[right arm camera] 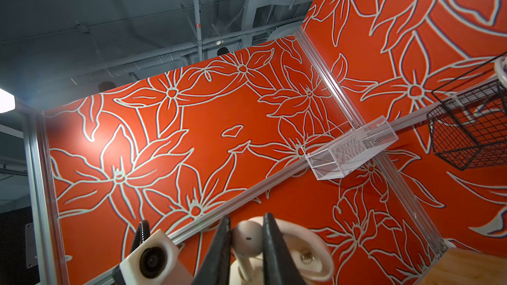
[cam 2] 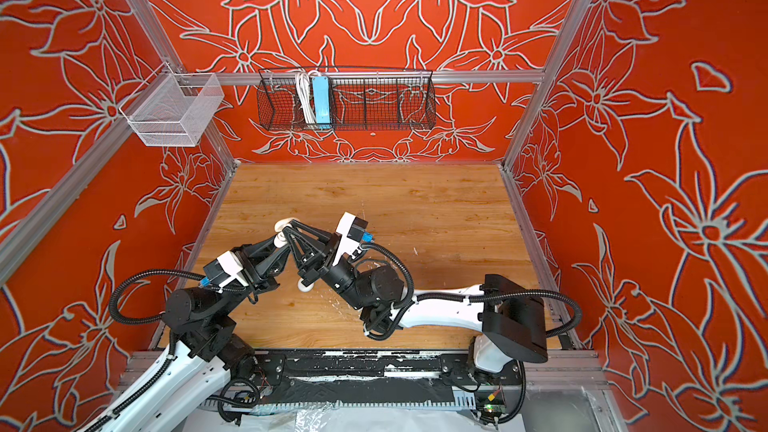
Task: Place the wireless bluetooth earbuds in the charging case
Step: 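Carry the earbud up to the open case held by the left gripper, then lower the earbud stem-first into the case slot with the right gripper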
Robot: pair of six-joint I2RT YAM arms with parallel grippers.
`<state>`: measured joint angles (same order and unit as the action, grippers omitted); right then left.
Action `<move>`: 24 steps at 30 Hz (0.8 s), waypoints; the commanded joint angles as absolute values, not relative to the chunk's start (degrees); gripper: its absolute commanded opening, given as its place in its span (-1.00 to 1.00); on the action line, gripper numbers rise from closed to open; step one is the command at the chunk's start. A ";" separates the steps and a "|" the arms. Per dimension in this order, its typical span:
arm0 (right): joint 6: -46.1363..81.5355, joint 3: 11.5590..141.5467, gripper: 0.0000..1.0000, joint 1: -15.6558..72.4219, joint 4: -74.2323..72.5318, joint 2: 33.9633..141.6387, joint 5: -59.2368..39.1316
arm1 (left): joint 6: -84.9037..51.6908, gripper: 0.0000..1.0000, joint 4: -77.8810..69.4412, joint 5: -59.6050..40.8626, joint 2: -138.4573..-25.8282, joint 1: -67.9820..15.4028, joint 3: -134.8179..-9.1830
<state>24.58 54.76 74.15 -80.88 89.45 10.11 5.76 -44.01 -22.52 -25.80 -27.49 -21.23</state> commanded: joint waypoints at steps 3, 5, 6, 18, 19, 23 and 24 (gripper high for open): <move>26.00 55.52 -1.00 74.75 -80.80 90.86 11.60 | 5.01 -1.00 -46.85 -21.89 -24.53 -27.95 -21.09; 26.64 55.63 -1.00 74.85 -80.80 91.10 11.60 | 5.10 -1.00 -46.68 -21.99 -24.48 -27.97 -21.20; 27.16 55.72 -1.00 74.88 -80.81 91.14 11.56 | 5.18 -1.00 -46.67 -21.98 -24.58 -27.95 -21.24; 37.19 55.46 -1.00 75.59 -77.69 91.01 13.01 | 6.33 -1.00 -52.39 -22.01 -28.41 -28.00 -20.79; 37.52 55.55 -1.00 75.64 -77.90 91.14 12.92 | 6.34 -1.00 -52.63 -22.09 -28.71 -28.04 -20.77; 37.97 55.55 -1.00 75.72 -78.84 91.47 13.00 | 6.33 -1.00 -53.44 -22.24 -29.09 -28.04 -20.83; 37.99 55.59 -1.00 75.68 -78.84 91.48 13.09 | 6.33 -1.00 -53.42 -22.24 -29.17 -28.04 -20.85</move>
